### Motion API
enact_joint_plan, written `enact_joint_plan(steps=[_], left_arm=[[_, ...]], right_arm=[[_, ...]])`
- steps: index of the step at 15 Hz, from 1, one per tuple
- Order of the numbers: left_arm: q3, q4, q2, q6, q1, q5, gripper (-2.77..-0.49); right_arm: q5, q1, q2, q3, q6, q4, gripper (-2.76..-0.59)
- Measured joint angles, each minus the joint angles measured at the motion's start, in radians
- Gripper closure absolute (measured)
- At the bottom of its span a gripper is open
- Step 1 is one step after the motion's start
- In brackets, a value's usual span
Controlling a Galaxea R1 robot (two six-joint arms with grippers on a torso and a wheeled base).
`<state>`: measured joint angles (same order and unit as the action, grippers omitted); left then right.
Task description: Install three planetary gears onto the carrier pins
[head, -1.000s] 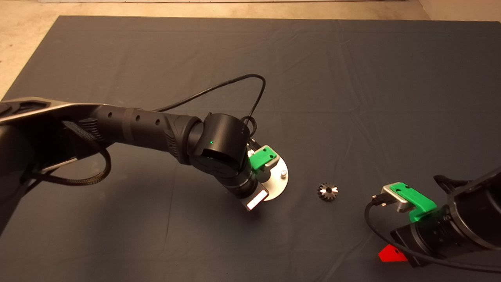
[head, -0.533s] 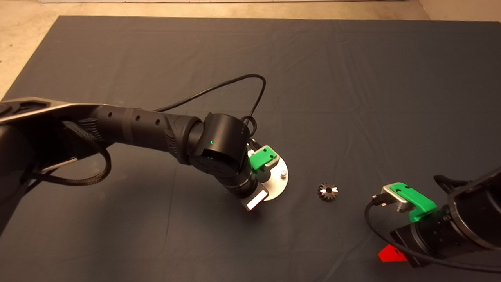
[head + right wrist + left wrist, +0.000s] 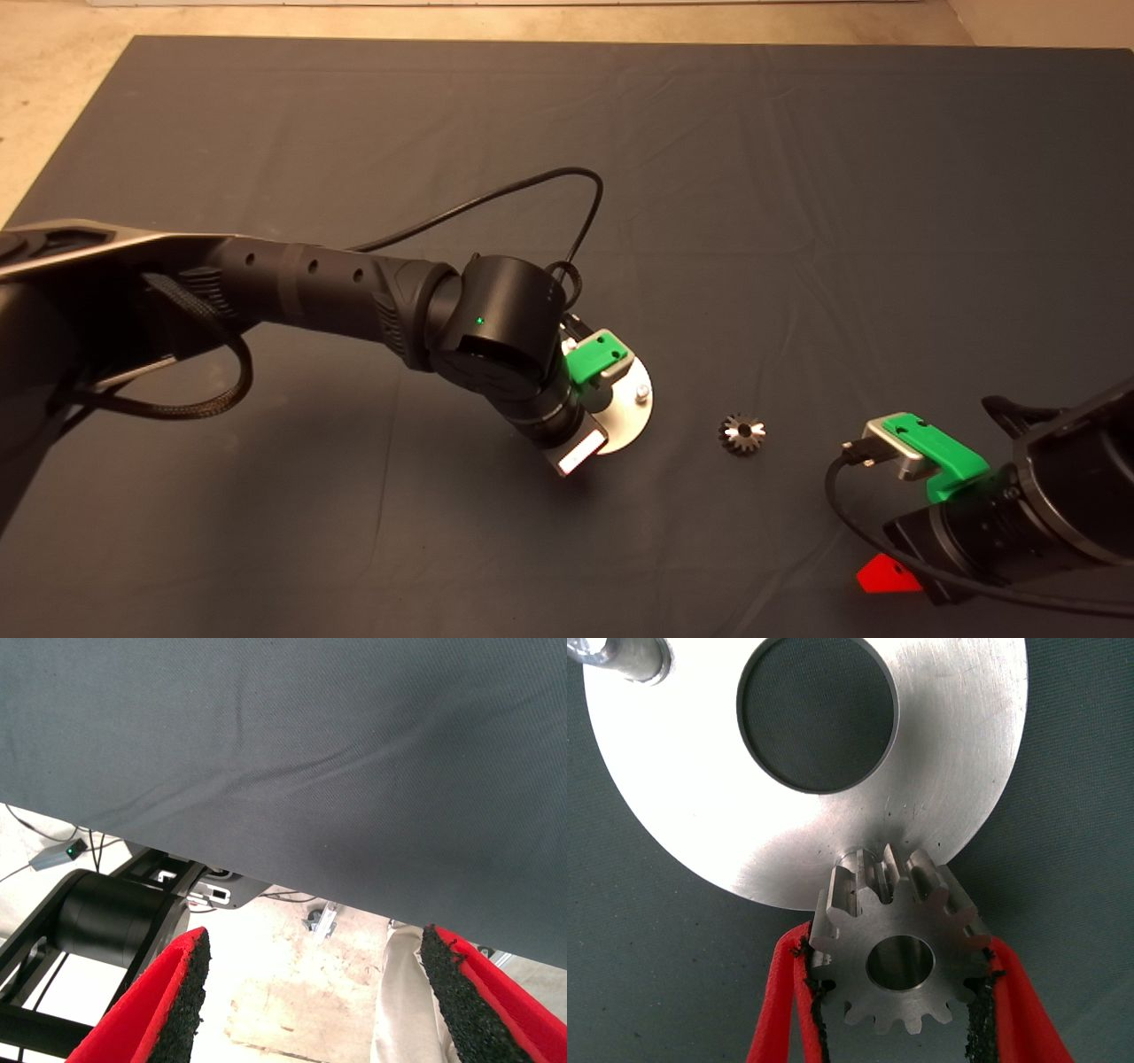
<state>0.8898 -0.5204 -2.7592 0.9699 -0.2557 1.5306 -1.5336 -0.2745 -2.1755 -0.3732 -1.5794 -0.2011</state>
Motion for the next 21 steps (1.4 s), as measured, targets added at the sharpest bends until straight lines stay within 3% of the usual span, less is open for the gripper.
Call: enact_joint_plan(steps=[6, 21], left_arm=[[0.021, -0.001, -0.008, -0.036, -0.005, -0.004, -0.59], [0.024, -0.015, -0.002, -0.056, -0.008, -0.016, -0.59]], right_arm=[[0.000, 0.000, 0.000, 0.000, 0.000, 0.000, -1.75], [0.000, 0.000, 0.000, 0.000, 0.000, 0.000, -1.75]])
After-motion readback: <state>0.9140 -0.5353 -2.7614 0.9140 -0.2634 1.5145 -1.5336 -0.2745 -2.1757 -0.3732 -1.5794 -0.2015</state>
